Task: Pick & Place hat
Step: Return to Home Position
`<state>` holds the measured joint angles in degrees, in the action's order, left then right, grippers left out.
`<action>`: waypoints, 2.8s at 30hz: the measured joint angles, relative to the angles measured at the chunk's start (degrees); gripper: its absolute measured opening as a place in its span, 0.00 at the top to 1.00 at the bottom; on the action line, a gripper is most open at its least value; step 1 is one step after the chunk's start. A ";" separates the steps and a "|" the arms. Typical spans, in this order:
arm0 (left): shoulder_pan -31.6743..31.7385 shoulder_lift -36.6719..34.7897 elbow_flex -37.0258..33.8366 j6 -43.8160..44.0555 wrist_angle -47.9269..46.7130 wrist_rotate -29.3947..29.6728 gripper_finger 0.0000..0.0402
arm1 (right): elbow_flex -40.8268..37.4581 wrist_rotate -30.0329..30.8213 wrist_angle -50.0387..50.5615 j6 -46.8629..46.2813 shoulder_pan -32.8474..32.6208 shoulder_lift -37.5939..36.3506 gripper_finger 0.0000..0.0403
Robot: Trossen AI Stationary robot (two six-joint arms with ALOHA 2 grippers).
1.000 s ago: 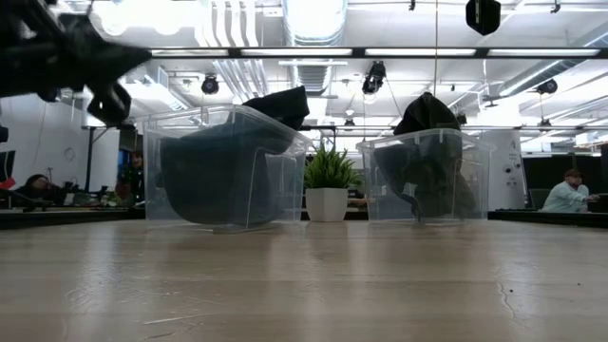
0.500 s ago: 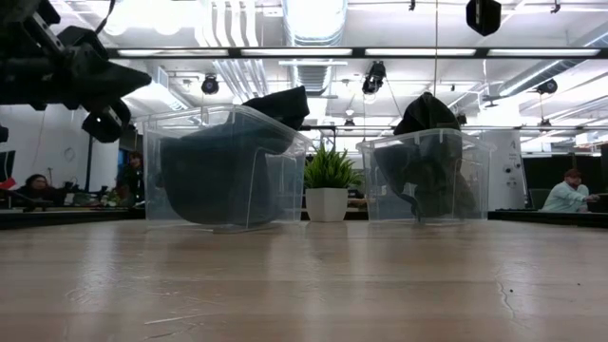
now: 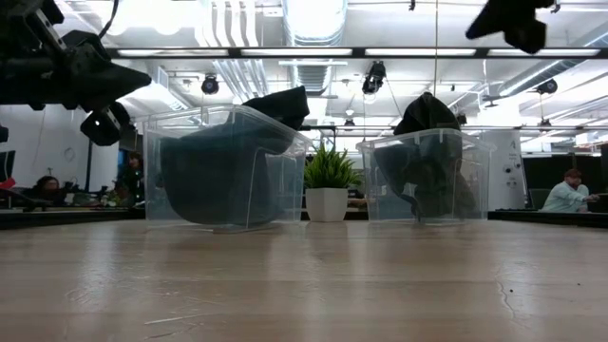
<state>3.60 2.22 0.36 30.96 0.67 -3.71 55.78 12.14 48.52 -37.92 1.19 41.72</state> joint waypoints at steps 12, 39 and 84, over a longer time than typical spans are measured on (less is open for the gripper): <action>0.02 0.15 -0.02 -0.05 0.90 -0.18 1.00 | -7.27 6.94 -26.63 9.54 -0.20 -7.46 0.98; -0.02 0.17 -0.02 -0.09 1.29 -0.17 1.00 | -43.06 -9.19 -59.44 11.72 -0.20 -24.47 0.98; 0.02 0.52 -0.02 -0.09 0.79 0.00 1.00 | -55.27 -29.36 -63.36 9.63 -0.20 -41.71 0.98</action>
<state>3.62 2.74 0.34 30.87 1.45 -3.70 0.51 -17.22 -14.84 -28.29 1.00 0.01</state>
